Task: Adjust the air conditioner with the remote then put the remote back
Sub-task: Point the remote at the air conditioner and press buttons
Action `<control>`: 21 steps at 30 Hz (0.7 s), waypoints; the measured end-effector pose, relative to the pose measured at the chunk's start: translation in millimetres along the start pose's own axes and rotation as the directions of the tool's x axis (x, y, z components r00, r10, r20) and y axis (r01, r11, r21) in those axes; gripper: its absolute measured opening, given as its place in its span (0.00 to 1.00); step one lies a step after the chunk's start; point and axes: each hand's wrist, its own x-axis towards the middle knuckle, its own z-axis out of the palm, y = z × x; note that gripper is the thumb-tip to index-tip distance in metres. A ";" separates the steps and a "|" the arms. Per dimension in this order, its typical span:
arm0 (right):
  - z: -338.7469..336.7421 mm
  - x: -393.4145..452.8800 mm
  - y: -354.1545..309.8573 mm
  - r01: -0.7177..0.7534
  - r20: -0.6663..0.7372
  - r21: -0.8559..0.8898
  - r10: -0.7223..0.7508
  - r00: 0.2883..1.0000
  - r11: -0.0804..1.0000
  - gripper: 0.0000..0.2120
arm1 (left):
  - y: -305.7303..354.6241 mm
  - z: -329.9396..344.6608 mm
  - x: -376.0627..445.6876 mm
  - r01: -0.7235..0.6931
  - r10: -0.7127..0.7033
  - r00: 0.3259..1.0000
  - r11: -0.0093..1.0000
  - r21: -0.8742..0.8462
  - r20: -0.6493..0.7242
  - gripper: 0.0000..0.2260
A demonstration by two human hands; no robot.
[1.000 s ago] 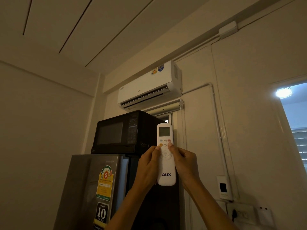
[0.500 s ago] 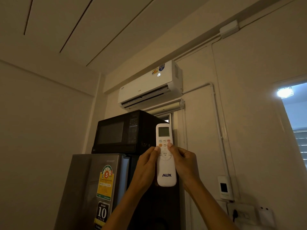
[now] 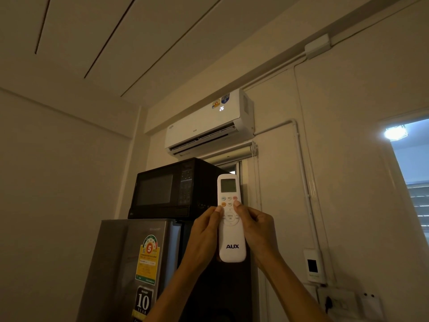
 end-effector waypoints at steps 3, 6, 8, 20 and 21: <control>-0.2 -1.2 -2.1 0.003 0.005 0.009 -0.003 1.000 1.000 0.04 | 1.8 0.1 0.0 0.002 -0.002 1.000 1.000 0.003 0.001 0.09; -0.1 -1.7 -4.5 0.000 -0.002 0.007 0.000 1.000 1.000 0.05 | 4.6 1.2 -0.6 0.000 0.000 1.000 1.000 -0.005 -0.002 0.09; 0.1 -1.6 -4.5 -0.001 -0.012 -0.006 0.001 1.000 1.000 0.04 | 5.6 1.8 -1.0 0.002 -0.002 1.000 1.000 -0.008 -0.005 0.09; 2.1 -4.7 -5.5 0.008 -0.034 -0.013 -0.008 0.999 1.000 0.05 | 6.4 0.5 -4.0 -0.011 0.011 1.000 1.000 -0.017 -0.014 0.08; 2.3 -5.0 -5.5 0.009 -0.034 -0.019 -0.010 0.999 1.000 0.05 | 6.5 -0.1 -4.4 -0.013 0.013 1.000 1.000 -0.021 -0.015 0.08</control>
